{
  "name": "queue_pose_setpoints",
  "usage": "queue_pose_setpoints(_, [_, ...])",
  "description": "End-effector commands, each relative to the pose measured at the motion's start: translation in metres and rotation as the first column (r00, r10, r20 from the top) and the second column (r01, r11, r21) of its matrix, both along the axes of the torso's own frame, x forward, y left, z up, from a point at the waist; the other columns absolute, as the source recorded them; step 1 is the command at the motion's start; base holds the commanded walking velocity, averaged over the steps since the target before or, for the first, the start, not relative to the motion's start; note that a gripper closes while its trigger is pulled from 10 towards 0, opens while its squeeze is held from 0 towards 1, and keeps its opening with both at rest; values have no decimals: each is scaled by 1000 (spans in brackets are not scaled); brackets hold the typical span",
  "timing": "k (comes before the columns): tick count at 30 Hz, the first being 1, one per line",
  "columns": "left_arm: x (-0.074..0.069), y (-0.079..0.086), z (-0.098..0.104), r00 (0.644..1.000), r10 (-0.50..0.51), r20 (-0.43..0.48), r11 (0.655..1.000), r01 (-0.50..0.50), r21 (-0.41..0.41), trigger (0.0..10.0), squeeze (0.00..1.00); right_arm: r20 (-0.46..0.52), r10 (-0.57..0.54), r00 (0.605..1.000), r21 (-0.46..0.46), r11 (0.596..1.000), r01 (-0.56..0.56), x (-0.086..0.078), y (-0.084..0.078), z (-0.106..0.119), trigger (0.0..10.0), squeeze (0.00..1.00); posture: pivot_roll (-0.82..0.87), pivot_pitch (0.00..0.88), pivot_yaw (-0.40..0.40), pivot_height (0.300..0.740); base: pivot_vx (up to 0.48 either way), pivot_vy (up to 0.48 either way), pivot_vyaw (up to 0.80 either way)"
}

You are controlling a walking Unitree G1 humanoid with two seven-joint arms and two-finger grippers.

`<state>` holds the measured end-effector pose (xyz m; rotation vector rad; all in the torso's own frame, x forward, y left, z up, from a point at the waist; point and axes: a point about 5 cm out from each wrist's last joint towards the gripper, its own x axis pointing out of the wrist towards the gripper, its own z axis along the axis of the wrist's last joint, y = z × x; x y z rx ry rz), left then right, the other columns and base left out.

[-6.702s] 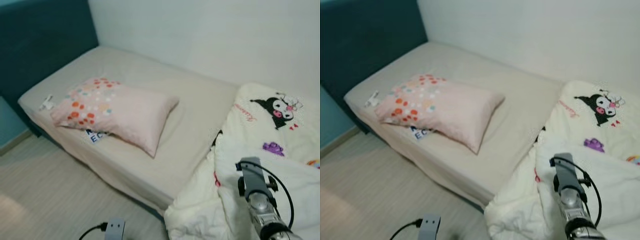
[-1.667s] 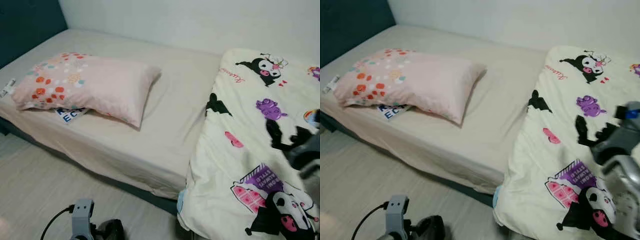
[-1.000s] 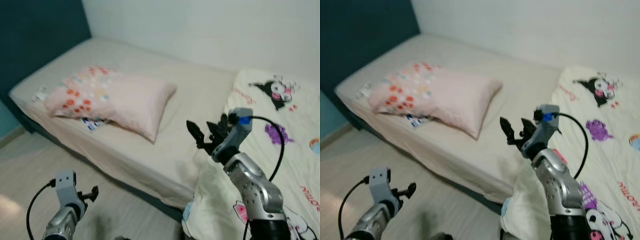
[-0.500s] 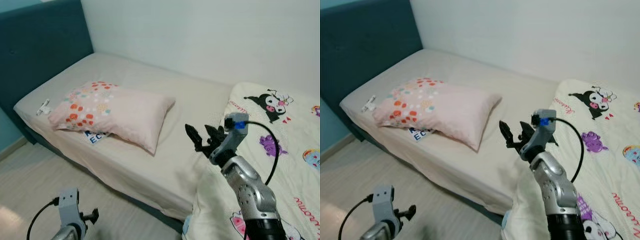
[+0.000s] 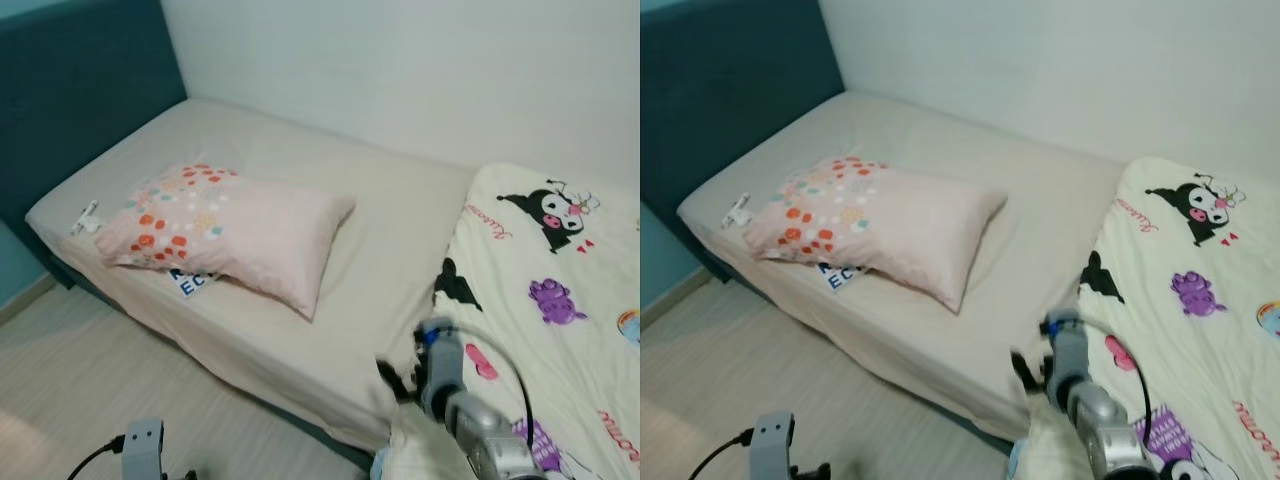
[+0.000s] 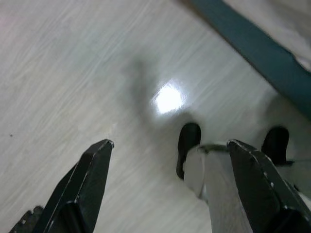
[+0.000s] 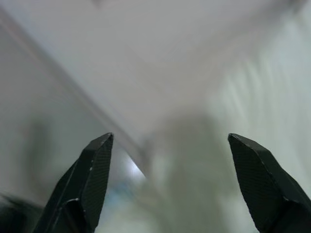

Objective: Clean up the room

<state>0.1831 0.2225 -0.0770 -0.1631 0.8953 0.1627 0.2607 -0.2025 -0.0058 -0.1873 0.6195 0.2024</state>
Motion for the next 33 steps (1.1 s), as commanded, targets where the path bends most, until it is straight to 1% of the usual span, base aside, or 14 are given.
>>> queue_pose_setpoints(1, [-11, 0, -6, 999, -3, -50, 1000, 3, 0, 10000, 0, -28, 5, 1000, -17, 1000, -6, -8, -1, -9, 10000, 0, -54, 99, 50, 740, -431, 0, 0])
queue_pose_setpoints(3, [-11, 1, -6, 999, -1, -53, 1000, 2, 7, 10000, 0, -92, -57, 994, 86, 994, 65, -22, -7, -22, 10000, 0, -54, 95, 49, 740, -431, 0, 519])
queue_pose_setpoints(4, [-11, 1, -6, 999, -1, -53, 1000, 2, 7, 10000, 0, -92, -57, 994, 86, 994, 65, -22, -7, -22, 10000, 0, -54, 95, 49, 740, -431, 0, 519])
queue_pose_setpoints(5, [-11, 1, -5, 999, 0, -51, 1000, 1, 9, 10000, 0, -114, -79, 990, 106, 990, 91, -27, -8, -27, 10000, 0, -53, 94, 49, 740, -431, 0, 781])
queue_pose_setpoints(6, [-9, 0, -5, 999, -3, -45, 1000, 3, 10, 10000, 0, -132, -90, 987, 94, 990, 103, -32, -8, -33, 10000, 0, -51, 90, 48, 740, -420, 0, 781])
queue_pose_setpoints(7, [-7, 0, -4, 999, 0, -35, 1000, 0, 7, 10000, 0, -143, -104, 984, 106, 987, 120, -37, -8, -37, 10000, 0, -49, 89, 48, 740, -259, 0, 775])
queue_pose_setpoints(10, [-3, -1, -2, 1000, -5, -20, 1000, 5, 7, 10000, 0, -149, -119, 982, 123, 983, 137, -41, -7, -42, 10000, 0, -53, 86, 49, 740, -172, 0, 775])
queue_pose_setpoints(12, [0, -3, -1, 1000, -15, -3, 1000, 15, 0, 10000, 0, -143, -122, 982, 130, 981, 141, -42, -6, -44, 10000, 0, -54, 85, 50, 740, 0, 0, 775])
queue_pose_setpoints(15, [1, -4, 0, 1000, -20, 3, 1000, 20, -3, 10000, 0, -138, -118, 983, 130, 982, 136, -41, -6, -44, 10000, 0, -57, 84, 51, 740, 0, 0, 775])
queue_pose_setpoints(19, [4, -7, 1, 999, -28, 18, 999, 29, -17, 10000, 0, -104, -96, 990, 137, 984, 110, -34, -6, -39, 10000, 0, -60, 81, 48, 740, 0, 0, 775])
queue_pose_setpoints(23, [6, -9, 1, 999, -34, 32, 999, 35, -26, 10000, 0, -92, -78, 993, 134, 987, 90, -31, -5, -37, 10000, 0, -60, 80, 45, 740, 0, 0, 775])
queue_pose_setpoints(24, [6, -11, 2, 999, -31, 40, 999, 33, -44, 10000, 0, -82, -66, 994, 133, 988, 77, -28, -3, -36, 10000, 0, -60, 80, 45, 740, 0, 0, 775])
queue_pose_setpoints(27, [8, -11, 2, 998, -25, 49, 998, 28, -53, 10000, 0, -75, -48, 996, 116, 992, 56, -26, -2, -36, 10000, 0, -62, 79, 43, 740, 0, 0, 771])
queue_pose_setpoints(33, [8, -11, 3, 998, -21, 56, 998, 24, -56, 10000, 0, -74, -2, 997, 74, 997, 8, -27, 1, -37, 10000, 0, -63, 83, 42, 740, 337, 0, 733])
